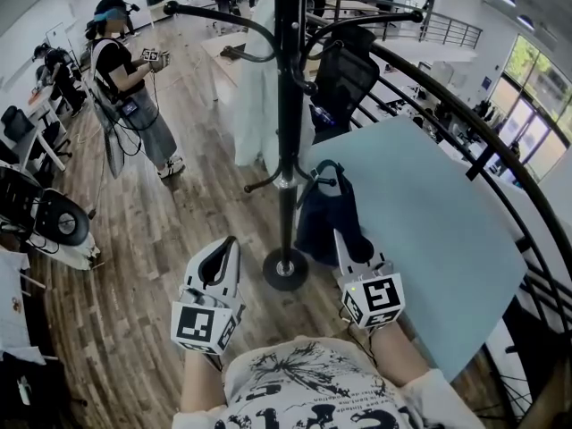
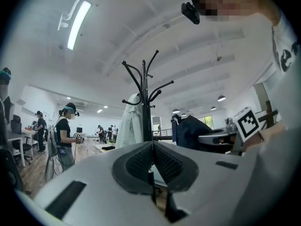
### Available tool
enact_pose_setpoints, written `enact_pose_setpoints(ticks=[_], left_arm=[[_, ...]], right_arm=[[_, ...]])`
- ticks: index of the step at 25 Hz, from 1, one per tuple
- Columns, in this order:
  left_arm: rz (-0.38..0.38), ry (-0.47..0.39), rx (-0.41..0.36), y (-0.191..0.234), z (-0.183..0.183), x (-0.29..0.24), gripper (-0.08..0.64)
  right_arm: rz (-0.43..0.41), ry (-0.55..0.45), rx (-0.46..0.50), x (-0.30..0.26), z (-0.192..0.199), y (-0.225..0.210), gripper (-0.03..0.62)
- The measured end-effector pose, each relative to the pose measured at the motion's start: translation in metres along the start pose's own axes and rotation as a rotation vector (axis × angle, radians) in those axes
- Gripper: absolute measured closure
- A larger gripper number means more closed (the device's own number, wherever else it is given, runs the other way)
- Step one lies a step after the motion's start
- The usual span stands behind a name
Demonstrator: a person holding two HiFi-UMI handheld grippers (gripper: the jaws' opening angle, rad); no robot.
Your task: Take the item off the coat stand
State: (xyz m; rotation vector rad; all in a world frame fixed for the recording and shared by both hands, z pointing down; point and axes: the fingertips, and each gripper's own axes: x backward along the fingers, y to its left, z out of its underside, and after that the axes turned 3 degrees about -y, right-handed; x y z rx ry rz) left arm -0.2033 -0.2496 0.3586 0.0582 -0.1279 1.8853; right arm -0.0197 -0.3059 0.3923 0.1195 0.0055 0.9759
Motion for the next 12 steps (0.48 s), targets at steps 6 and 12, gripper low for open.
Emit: enact_pose_setpoints(ticks=[6,12], left_arm=[[0.002,0.005,-0.005,0.0003,0.0027,-0.0020,0.555],[0.025,0.009,0.025,-0.0009,0.0058,-0.0014,0.555]], right_arm=[[-0.003,-0.002,-0.012,0.0000,0.0029,0.0003,0.591],[0.007,0.008,-0.011,0.0030,0.0008,-0.0017,0.591]])
